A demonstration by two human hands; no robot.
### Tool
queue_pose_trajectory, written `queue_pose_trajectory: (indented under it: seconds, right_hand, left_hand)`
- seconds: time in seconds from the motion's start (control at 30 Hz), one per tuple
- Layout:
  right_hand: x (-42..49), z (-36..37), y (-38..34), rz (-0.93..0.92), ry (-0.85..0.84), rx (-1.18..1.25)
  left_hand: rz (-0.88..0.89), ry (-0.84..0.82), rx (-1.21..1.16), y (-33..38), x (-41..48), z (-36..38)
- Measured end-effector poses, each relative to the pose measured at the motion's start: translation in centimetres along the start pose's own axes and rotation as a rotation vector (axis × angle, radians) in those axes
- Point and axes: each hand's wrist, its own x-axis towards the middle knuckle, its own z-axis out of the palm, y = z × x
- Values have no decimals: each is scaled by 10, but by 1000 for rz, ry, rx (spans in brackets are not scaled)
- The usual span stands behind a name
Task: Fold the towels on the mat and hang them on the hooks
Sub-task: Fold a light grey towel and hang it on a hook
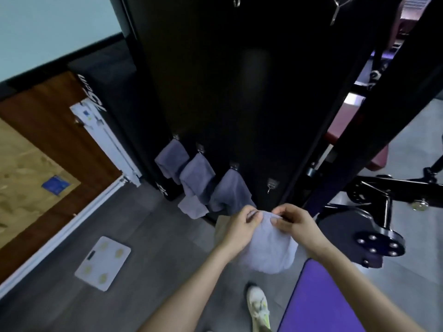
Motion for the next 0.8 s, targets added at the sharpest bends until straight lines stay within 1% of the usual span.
queue_pose_trajectory:
  seconds: [0.1,0.27,0.43,0.53,0.57,0.7,0.73,0.8]
  right_hand:
    - [37,-13,6,38,36,-1]
    - [93,-30,27,137,109,-63]
    - [119,-39,51,119,139,-84]
    - [123,-42,56,122,150,-31]
    - [123,-40,59,113,175,-66]
    - [119,-27,70,59,366,-398]
    - [119,-23,73,61,382,-417]
    - [122,-16,82,94,365,-377]
  left_hand:
    - [-55,54,77,4,41,11]
    - [-171,15,117,-3,107,38]
    - [-250,-35,-10,-16,147,56]
    - [-282,-15,-60,-24,163,61]
    - [-288,-7,-69,-24,164,61]
    - [-328,15,-88,-37,171,67]
    - [-342,22,-115,-39,172,70]
    - [-362,47,-188,-38,174,75]
